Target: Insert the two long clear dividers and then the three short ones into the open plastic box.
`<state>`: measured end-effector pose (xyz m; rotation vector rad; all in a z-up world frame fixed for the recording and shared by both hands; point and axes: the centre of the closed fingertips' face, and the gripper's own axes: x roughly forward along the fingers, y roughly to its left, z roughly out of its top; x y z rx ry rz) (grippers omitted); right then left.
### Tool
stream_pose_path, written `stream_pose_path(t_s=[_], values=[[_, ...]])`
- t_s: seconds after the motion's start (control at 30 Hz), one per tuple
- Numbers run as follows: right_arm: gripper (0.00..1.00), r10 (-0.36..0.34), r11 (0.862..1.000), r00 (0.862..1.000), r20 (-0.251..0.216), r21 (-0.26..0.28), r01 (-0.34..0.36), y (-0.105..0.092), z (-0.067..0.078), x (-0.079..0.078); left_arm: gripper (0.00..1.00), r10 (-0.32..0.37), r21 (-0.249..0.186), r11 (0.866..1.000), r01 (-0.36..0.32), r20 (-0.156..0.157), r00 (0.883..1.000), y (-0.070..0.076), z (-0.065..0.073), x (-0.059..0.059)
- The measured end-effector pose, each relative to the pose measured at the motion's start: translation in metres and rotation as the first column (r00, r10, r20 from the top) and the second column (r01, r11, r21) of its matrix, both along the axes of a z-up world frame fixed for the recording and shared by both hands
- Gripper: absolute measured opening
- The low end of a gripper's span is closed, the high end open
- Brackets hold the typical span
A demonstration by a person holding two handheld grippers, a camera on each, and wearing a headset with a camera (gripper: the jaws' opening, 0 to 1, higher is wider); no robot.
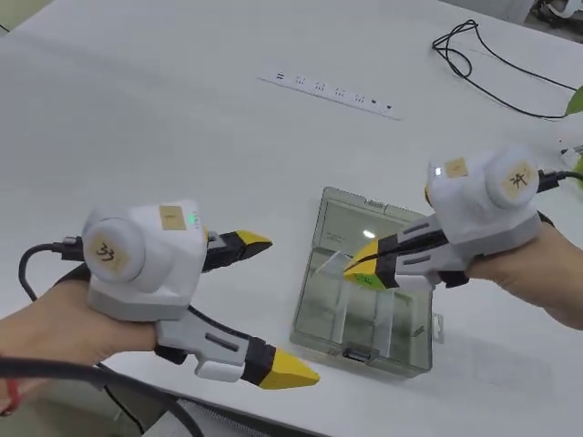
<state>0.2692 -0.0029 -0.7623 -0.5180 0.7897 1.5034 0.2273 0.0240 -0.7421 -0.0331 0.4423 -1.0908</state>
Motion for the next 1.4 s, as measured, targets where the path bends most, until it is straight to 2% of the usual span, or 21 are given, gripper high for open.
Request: stream_pose_path(t_s=[0.27, 0.4, 0.57, 0.73, 0.8, 1.1, 1.4], values=[[0.02, 0.018, 1.0, 1.0, 0.023, -0.007, -0.017, -0.001, -0.008, 0.003, 1.0, 0.003, -0.008, 1.0, -0.003, -0.008, 1.0, -0.001, -0.001, 0.0], [0.02, 0.017, 1.0, 0.999, 0.038, 0.007, -0.017, 0.001, -0.006, 0.001, 1.0, 0.003, -0.011, 1.0, -0.003, -0.011, 1.0, -0.002, -0.002, 0.0], [0.02, 0.06, 0.998, 0.996, 0.068, -0.01, -0.059, 0.004, -0.014, 0.0, 1.0, 0.001, -0.014, 1.0, -0.001, -0.015, 1.0, -0.003, -0.003, -0.001], [0.02, 0.054, 0.998, 0.997, 0.054, -0.031, -0.052, 0.006, -0.021, 0.002, 1.0, -0.002, -0.016, 1.0, 0.002, -0.014, 1.0, -0.004, -0.003, -0.001], [0.02, 0.066, 0.996, 0.996, 0.067, -0.059, -0.062, 0.005, -0.026, 0.002, 1.0, -0.002, -0.017, 1.0, 0.002, -0.014, 1.0, -0.004, -0.002, -0.001], [0.02, 0.049, 0.995, 0.998, 0.048, -0.088, -0.045, 0.007, -0.038, 0.002, 1.0, -0.006, -0.014, 1.0, 0.005, -0.018, 1.0, -0.005, -0.003, -0.003], [0.02, 0.061, 0.991, 0.997, 0.037, -0.123, -0.056, 0.007, -0.047, 0.001, 1.0, -0.006, -0.014, 1.0, 0.006, -0.022, 1.0, -0.004, -0.005, -0.002]])
